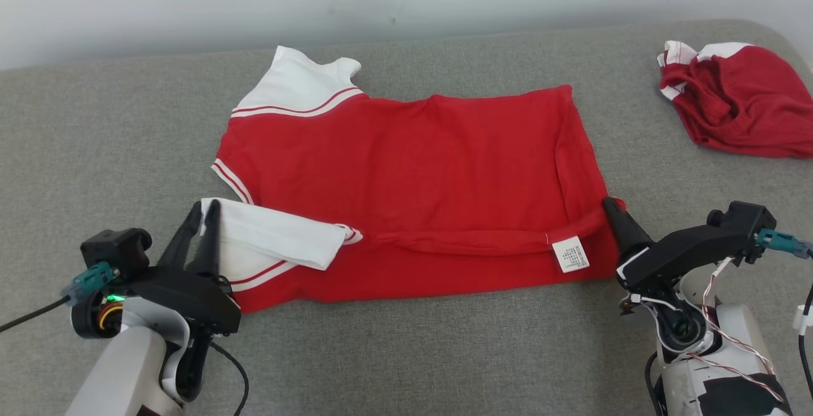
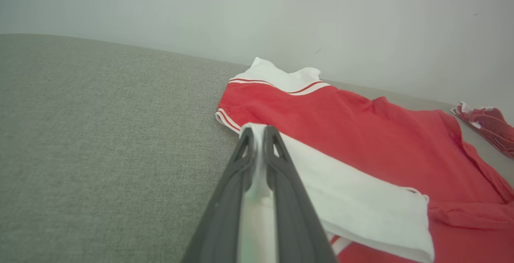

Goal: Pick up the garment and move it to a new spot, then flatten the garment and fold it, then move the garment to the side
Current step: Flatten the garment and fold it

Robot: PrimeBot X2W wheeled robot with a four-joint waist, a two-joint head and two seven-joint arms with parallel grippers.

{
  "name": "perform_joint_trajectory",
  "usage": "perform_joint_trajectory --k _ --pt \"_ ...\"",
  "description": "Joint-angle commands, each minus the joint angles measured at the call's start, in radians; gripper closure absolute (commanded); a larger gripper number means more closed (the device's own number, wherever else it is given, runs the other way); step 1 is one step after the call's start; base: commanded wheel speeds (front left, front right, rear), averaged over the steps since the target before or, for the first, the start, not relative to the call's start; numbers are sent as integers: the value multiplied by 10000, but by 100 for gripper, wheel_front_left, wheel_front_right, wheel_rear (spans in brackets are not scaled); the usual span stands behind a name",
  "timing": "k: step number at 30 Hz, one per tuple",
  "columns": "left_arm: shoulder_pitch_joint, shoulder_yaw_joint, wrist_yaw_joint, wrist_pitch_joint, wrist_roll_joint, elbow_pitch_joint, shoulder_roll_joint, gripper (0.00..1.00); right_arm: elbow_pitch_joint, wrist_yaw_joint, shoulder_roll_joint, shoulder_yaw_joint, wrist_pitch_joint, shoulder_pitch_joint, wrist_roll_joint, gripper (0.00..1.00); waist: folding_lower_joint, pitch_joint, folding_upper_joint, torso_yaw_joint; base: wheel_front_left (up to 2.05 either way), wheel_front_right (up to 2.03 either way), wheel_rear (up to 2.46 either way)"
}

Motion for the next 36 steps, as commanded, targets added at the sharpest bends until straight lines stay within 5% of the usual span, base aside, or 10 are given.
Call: perform_joint_trajectory --k 1,9,20,36 --pt "-117 -11 -71 -110 9 120 -61 0 43 -24 22 49 -90 -63 -14 0 -2 -81 -1 49 0 0 0" --pt "322 86 -91 -705 66 336 -2 0 -706 -14 -468 653 -675 851 -344 0 -2 -608 -1 190 0 0 0" --pt "2476 705 400 -840 373 -1203 -209 0 -1912 -14 -1350 1116 -1779 2697 -941 0 -2 -776 -1 355 0 0 0" --pt "2185 488 313 -846 1192 -63 -527 0 179 -14 -1879 2327 -3360 1769 -2188 0 -2 -333 -1 245 0 0 0"
